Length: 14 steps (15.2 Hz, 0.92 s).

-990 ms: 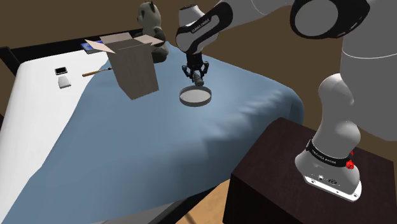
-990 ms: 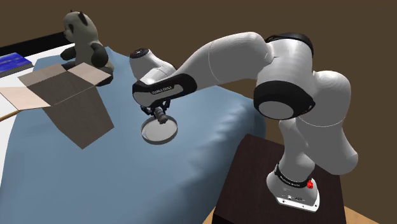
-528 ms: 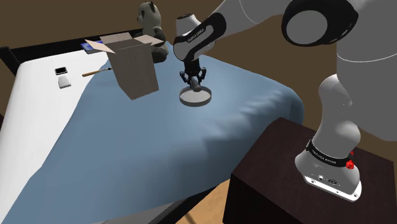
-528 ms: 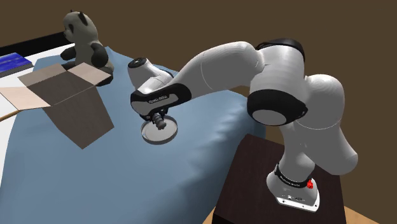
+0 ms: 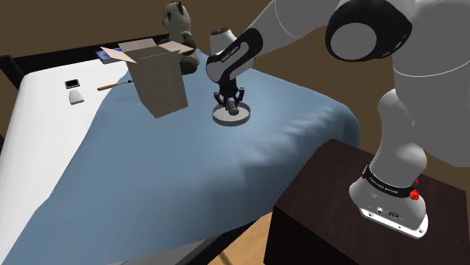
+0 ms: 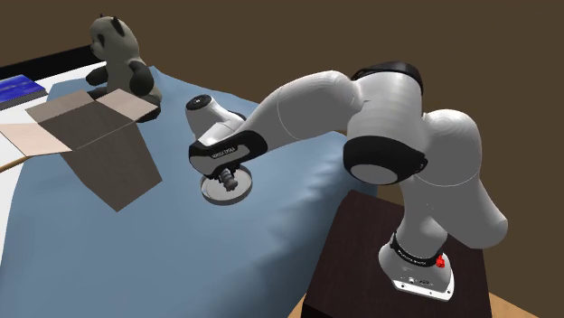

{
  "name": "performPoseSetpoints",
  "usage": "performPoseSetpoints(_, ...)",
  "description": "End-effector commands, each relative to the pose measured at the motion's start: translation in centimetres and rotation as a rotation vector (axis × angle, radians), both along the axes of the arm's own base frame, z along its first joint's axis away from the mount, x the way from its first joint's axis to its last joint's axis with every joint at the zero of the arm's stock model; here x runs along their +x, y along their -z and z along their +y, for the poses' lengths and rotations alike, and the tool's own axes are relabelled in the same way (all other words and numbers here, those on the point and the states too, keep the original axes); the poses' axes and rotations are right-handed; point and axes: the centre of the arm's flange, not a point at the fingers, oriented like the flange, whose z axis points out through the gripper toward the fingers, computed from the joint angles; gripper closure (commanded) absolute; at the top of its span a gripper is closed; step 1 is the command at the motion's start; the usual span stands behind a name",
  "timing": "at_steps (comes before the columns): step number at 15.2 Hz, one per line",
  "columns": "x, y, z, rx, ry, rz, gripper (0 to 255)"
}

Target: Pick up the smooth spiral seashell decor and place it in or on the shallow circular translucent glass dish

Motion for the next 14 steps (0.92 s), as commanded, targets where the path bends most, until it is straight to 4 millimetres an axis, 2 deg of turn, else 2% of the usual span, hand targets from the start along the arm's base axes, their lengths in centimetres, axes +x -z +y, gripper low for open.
performPoseSetpoints(1,0.0,0.1,0.0,0.0,0.0,-0.001,255)
performPoseSetpoints(6,0.0,0.1,0.0,0.0,0.0,-0.001,255)
performPoseSetpoints(7,0.0,0.1,0.0,0.0,0.0,-0.001,0)
performPoseSetpoints(12,0.0,0.1,0.0,0.0,0.0,-0.001,0)
performPoseSetpoints(14,-0.1,-2.5,0.5,0.0,0.0,-0.001,0)
